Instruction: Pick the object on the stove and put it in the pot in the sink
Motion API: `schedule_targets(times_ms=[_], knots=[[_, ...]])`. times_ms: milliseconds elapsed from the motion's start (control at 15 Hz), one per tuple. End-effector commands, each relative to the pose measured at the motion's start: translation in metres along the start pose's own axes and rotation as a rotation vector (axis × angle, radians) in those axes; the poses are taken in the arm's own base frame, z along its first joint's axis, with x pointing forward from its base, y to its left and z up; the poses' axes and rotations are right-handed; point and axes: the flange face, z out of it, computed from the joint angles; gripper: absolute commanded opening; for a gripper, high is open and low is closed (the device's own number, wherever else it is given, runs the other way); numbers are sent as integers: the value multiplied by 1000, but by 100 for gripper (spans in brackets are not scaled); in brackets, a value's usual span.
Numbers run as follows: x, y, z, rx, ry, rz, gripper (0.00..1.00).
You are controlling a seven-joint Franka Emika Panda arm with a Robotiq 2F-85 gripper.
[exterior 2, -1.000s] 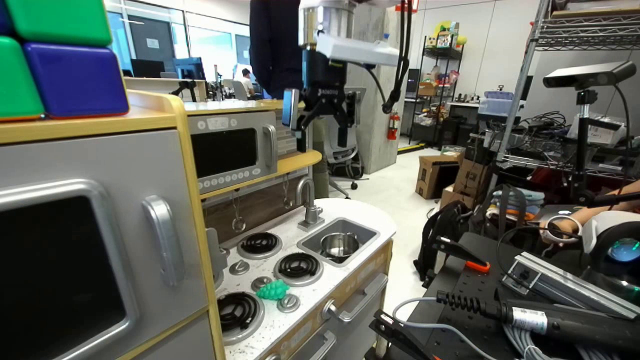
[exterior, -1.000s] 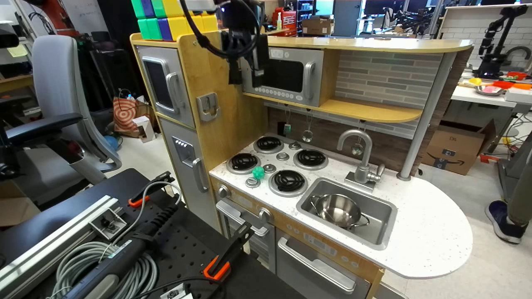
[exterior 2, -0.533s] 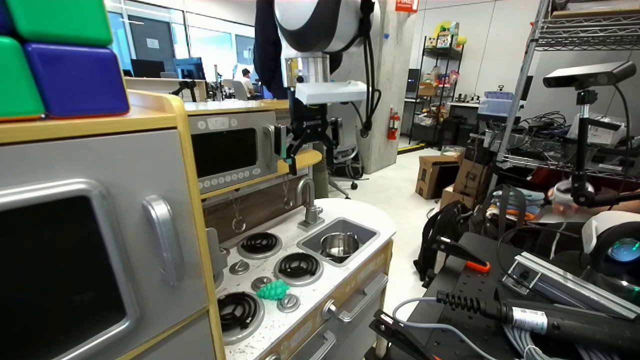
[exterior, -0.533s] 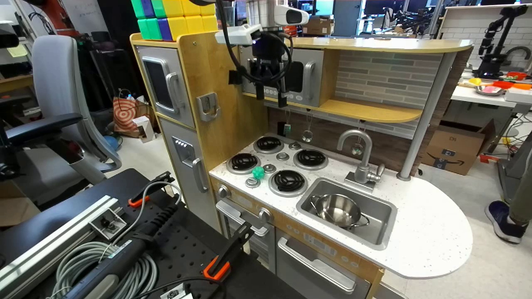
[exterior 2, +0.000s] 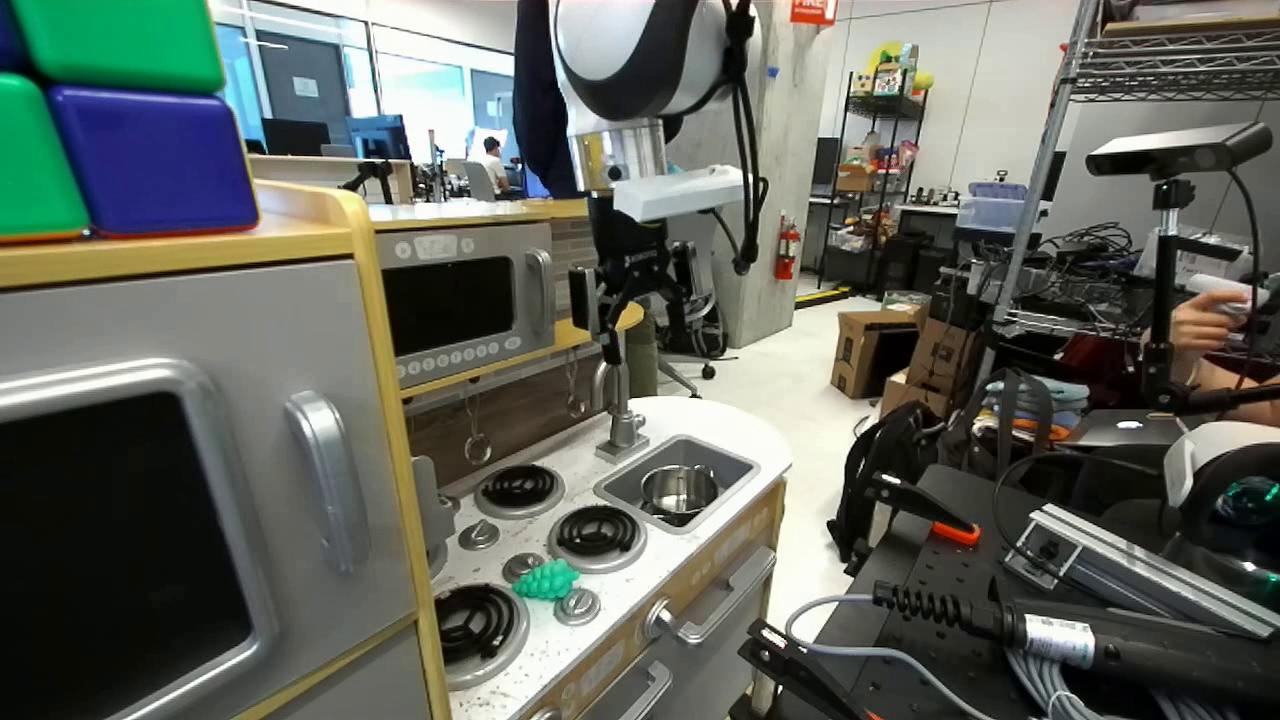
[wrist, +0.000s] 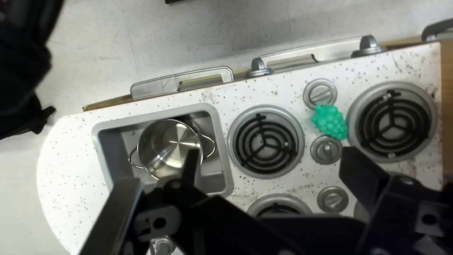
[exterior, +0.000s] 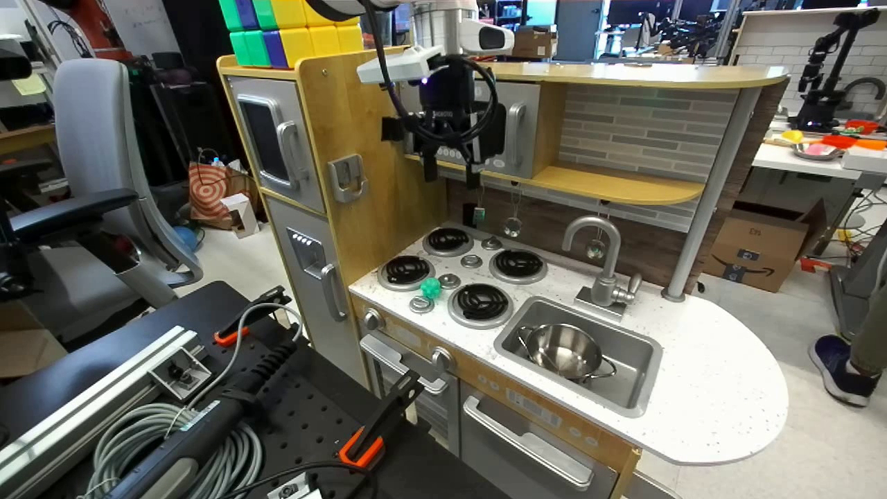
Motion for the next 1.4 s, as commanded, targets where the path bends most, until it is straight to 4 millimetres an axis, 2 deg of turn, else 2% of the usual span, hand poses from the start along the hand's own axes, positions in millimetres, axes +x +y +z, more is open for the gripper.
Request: schedule_targets(times_ms=[0,533,867,933,1200,1333], knots=[[-10,4,7,-32,-50,-189,100],[-7,18,3,-5,-22,-654,100],[-12,17,1,32,-36,-918,100],[-5,14,11,18,-39,-824,100],[-5,14,12,20,-40,-831,100],[-3,5,19,22,20,-860,100]])
